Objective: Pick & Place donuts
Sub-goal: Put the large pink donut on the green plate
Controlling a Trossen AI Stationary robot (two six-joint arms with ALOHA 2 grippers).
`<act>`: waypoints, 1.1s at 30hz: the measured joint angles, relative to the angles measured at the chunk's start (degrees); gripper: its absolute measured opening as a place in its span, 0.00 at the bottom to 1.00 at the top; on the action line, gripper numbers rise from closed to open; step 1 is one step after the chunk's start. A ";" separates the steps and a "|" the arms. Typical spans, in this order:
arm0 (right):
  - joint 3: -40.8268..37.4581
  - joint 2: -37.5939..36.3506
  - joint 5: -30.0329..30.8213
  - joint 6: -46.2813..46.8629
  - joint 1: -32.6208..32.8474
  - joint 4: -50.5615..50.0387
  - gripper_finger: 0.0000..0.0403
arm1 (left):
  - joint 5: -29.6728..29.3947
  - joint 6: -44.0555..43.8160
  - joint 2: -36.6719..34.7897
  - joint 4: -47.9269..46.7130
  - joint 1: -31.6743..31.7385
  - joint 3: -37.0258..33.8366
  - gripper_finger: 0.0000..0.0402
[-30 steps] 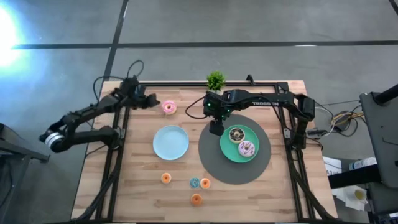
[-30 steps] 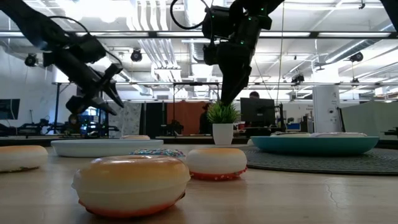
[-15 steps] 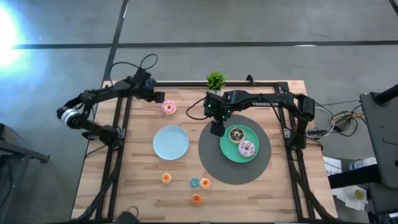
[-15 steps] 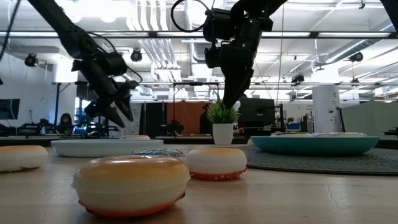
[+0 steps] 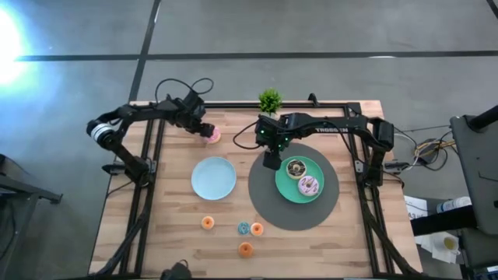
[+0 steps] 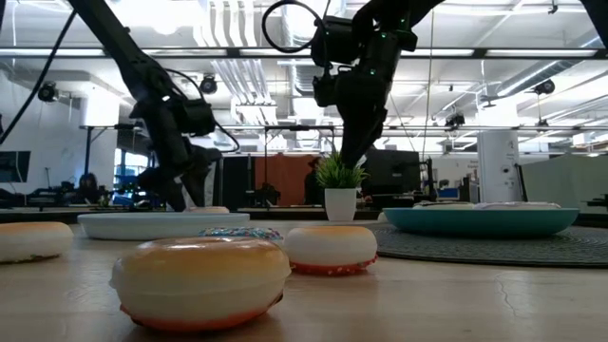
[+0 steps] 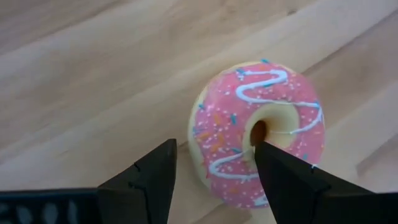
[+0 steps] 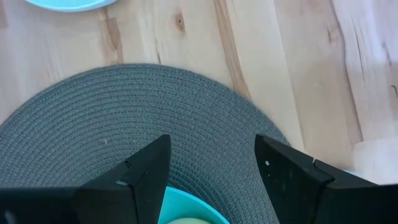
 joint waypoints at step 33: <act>-9.88 -0.09 -17.08 38.09 -8.04 27.20 0.56 | 5.29 -5.31 -11.00 10.17 -10.20 -3.16 0.00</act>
